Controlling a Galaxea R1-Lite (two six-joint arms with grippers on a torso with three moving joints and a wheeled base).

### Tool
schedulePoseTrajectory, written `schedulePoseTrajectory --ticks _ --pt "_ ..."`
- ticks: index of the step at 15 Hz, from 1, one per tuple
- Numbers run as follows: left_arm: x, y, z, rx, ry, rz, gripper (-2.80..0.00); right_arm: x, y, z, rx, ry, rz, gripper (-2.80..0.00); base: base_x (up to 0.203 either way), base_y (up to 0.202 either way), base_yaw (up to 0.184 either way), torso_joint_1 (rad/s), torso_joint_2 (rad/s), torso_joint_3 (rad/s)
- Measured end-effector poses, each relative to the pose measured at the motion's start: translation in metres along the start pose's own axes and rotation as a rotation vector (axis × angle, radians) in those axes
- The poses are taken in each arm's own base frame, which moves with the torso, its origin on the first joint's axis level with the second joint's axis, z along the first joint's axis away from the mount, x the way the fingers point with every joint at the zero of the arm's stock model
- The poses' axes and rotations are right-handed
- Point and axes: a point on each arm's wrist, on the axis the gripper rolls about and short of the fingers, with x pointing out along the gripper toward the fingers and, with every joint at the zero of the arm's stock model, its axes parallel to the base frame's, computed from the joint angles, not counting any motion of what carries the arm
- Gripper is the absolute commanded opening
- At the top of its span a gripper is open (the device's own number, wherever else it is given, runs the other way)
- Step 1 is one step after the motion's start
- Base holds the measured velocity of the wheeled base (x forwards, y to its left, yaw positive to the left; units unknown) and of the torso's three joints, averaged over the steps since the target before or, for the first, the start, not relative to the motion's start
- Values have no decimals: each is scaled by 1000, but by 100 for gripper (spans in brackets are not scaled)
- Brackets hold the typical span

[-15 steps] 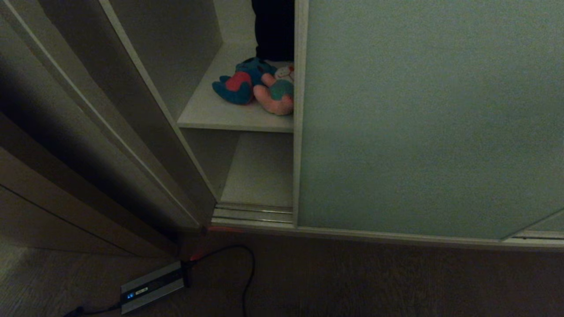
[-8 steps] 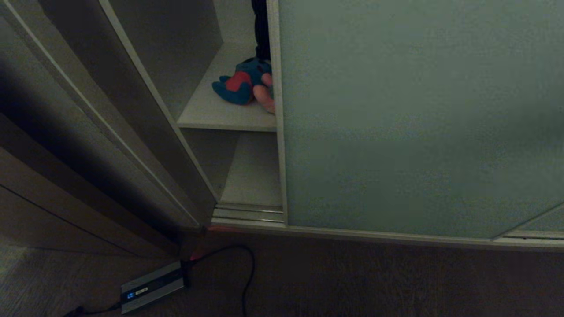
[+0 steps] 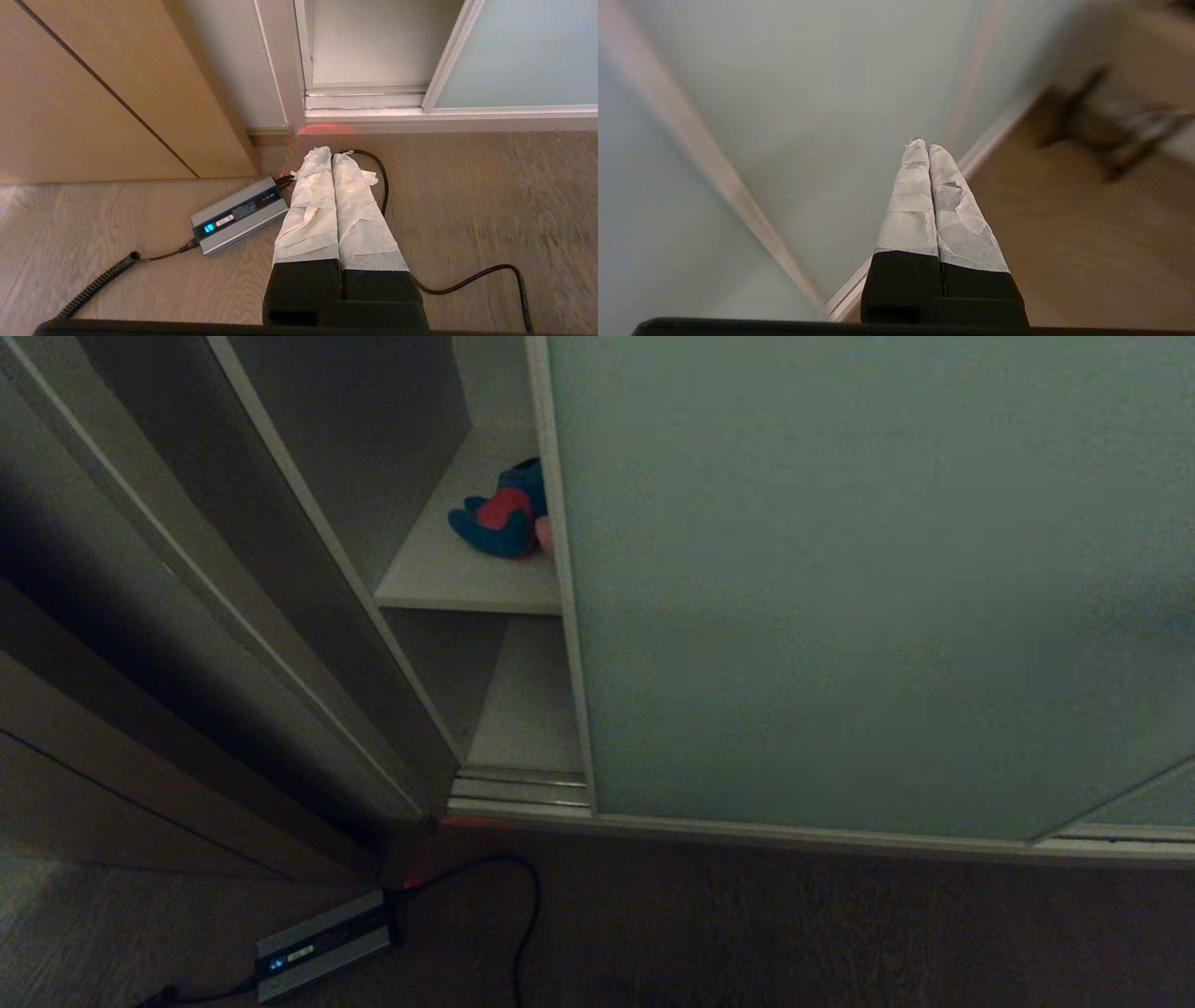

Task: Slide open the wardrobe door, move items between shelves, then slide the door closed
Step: Close the door

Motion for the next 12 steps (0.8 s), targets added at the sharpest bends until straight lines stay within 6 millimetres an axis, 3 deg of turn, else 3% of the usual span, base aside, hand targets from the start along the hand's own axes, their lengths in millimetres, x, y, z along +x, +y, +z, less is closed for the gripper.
schedulePoseTrajectory --ticks 5,12 --pt "0 0 0 0 0 0 -280 49 -13 -27 69 156 314 -280 0 0 0 0 0 0" --pt "0 0 0 0 0 0 -280 95 14 -69 162 275 411 -280 0 0 0 0 0 0"
